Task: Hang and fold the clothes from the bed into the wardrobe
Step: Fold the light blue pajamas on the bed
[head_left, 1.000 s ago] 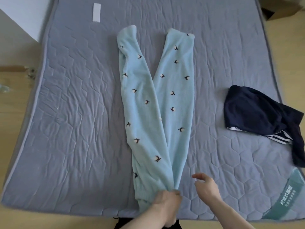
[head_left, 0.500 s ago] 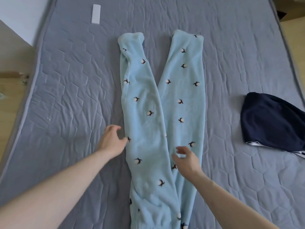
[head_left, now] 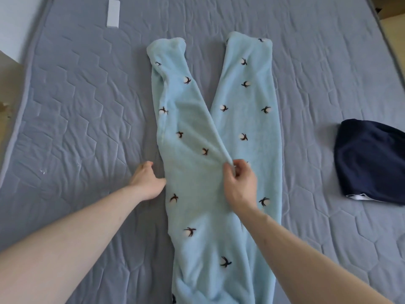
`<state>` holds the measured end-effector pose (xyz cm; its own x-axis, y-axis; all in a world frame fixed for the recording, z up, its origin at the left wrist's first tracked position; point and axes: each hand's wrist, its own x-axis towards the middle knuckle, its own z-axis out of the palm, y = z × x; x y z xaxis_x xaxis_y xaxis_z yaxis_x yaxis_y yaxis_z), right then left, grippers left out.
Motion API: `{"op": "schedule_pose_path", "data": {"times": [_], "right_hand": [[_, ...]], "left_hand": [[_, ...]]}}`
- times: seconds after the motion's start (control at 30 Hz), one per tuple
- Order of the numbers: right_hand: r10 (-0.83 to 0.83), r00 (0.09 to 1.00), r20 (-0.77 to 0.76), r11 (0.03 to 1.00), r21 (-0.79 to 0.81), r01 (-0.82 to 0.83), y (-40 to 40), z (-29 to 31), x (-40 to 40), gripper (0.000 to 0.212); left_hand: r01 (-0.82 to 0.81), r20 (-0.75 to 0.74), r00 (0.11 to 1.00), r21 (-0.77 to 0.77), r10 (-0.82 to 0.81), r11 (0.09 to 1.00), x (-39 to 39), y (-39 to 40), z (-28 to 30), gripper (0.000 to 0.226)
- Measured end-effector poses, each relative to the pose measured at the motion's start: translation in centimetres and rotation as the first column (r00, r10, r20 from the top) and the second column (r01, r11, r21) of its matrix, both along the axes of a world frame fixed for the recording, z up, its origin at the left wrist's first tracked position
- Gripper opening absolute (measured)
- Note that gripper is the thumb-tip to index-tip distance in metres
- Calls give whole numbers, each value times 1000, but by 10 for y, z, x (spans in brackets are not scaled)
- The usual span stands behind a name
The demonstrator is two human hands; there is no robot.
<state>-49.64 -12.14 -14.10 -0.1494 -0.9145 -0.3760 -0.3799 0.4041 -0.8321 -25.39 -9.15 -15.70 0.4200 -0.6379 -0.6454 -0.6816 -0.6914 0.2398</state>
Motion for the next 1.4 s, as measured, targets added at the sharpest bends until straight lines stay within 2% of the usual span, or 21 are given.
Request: {"op": "schedule_pose_path", "data": {"times": [0.1, 0.17, 0.23, 0.3, 0.37, 0.43, 0.5, 0.57, 0.67, 0.73, 0.8, 0.87, 0.97, 1.03, 1.07, 1.17, 1.23, 1.3, 1.33, 1.4], "right_hand": [[-106, 993, -45, 978, -184, 96, 24, 16, -35, 15], [-207, 970, -131, 969, -168, 184, 35, 11, -63, 15], [-232, 948, -219, 973, -62, 223, 40, -1, -87, 15], [-116, 950, -291, 971, 168, 170, 42, -14, -105, 12], [75, 943, -323, 926, 374, 54, 43, -27, -115, 9], [172, 919, -353, 907, 422, -8, 39, -33, -116, 5], [128, 922, -365, 948, 318, -5, 29, -31, -110, 23], [62, 938, -340, 985, 175, -2, 7, -24, -100, 39], [81, 958, -275, 997, 37, -74, -46, -17, -76, 49], [127, 964, -235, 991, -14, -134, -89, -16, -52, 53], [167, 965, -203, 984, -30, -176, -135, -19, -24, 58], [178, 971, -161, 984, -3, -181, -177, -23, 5, 65], [171, 978, -116, 984, 72, -163, -231, -29, 40, 77], [177, 981, -78, 975, 152, -164, -256, -28, 56, 78], [185, 982, -43, 963, 207, -173, -265, -26, 62, 72], [245, 967, 65, 907, 337, -252, -283, -11, 70, 35], [258, 955, 143, 925, 247, -287, -292, 0, 66, 18], [214, 946, 243, 975, 0, -221, -300, 13, 57, 16], [170, 947, 273, 982, -132, -138, -304, 20, 49, 21], [57, 963, 265, 947, -321, 32, -311, 29, 31, 25]], "left_hand": [[21, 31, 999, 21, -22, 1000, -1, -8, 0, 81], [42, 49, 998, 28, -43, 999, -2, -16, -1, 83], [65, 83, 994, 25, -67, 998, -4, -27, -3, 84], [82, 105, 991, 34, -85, 996, -7, -42, -7, 88], [63, 119, 991, 38, -67, 997, -11, -61, -13, 98], [-32, 116, 993, 40, 27, 999, -16, -84, -21, 113], [-155, 82, 985, 76, 149, 985, -21, -107, -32, 132], [-209, 82, 977, 150, 198, 966, -30, -120, -44, 150], [-254, 120, 965, 184, 235, 950, -44, -122, -63, 158], [-311, 170, 944, 173, 282, 935, -57, -130, -70, 154], [-435, 239, 888, 160, 393, 886, -62, -150, -73, 138], [-519, 252, 842, 135, 477, 844, -56, -167, -77, 125], [-521, 224, 842, 100, 491, 848, -44, -182, -95, 122], [-582, 199, 803, 54, 563, 811, -41, -185, -102, 90], [-605, 209, 786, 67, 582, 793, -40, -187, -105, 90], [-636, 195, 771, 185, 607, 749, -38, -193, -109, 130], [-646, 234, 762, 222, 604, 730, -34, -188, -112, 157], [-646, 183, 763, 234, 620, 727, -28, -186, -121, 194], [-663, 164, 749, 205, 642, 720, -28, -187, -124, 198], [-640, 159, 768, 144, 621, 755, -28, -184, -130, 182]]}}
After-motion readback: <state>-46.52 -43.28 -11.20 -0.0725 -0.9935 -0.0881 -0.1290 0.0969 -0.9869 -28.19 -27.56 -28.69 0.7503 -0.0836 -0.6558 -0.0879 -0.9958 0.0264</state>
